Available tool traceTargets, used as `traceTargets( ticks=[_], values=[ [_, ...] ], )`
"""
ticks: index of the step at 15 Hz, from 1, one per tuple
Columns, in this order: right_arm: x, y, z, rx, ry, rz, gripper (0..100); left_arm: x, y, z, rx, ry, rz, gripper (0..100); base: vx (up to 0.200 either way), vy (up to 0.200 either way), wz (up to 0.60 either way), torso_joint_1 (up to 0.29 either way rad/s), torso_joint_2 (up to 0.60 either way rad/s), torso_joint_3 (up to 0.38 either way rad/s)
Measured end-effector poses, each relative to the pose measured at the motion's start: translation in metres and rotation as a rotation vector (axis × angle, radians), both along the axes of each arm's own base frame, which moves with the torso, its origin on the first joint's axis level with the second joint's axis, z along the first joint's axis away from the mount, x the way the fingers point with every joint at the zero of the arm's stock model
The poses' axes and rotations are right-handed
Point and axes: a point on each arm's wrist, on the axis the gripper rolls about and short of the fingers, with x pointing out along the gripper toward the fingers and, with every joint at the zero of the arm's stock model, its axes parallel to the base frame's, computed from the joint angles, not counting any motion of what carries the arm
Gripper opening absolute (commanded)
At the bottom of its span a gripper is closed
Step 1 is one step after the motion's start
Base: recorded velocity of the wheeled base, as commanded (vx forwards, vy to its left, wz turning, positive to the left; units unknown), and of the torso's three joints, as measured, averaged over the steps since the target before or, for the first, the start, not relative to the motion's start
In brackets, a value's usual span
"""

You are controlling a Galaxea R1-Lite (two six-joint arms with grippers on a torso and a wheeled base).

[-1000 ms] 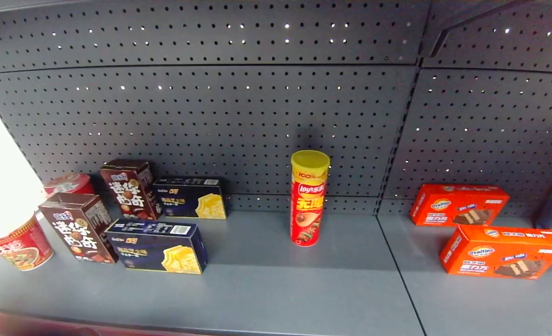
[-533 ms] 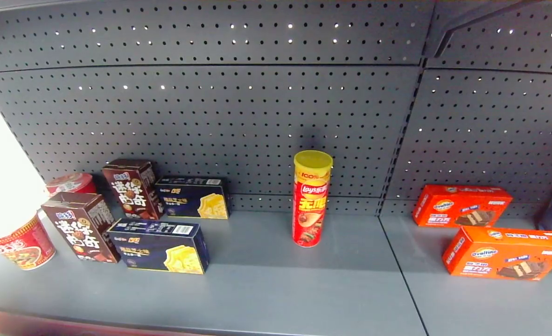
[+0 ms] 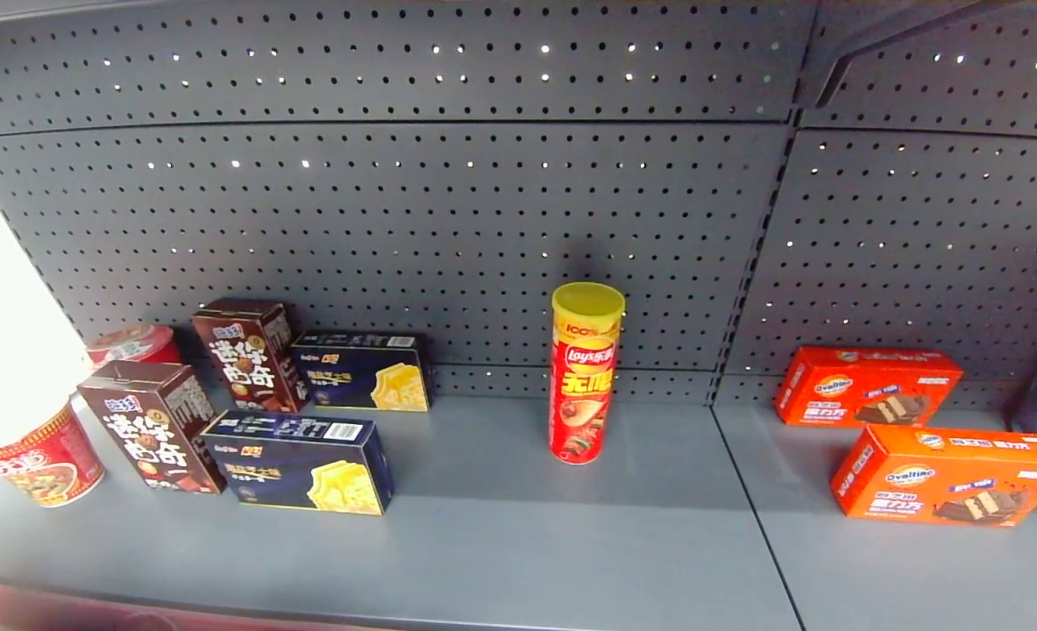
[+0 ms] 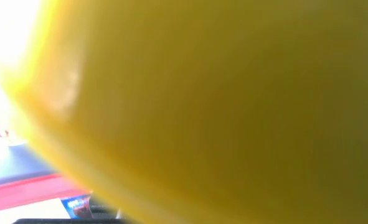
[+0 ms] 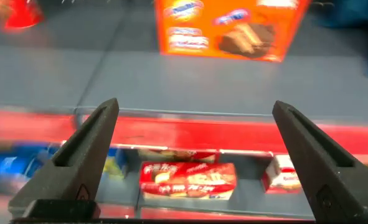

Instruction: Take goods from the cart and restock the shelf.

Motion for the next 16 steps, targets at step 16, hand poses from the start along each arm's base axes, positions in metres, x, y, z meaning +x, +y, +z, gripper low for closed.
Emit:
traceTargets(
  ticks=[16],
  values=[
    [0.240,0.093,0.100,-0.072,-0.009,0.909,100,0.002,0.000,0.002,-0.002,0.024,-0.008,0,0.000,0.000,0.00,0.000,0.00,0.000]
  ],
)
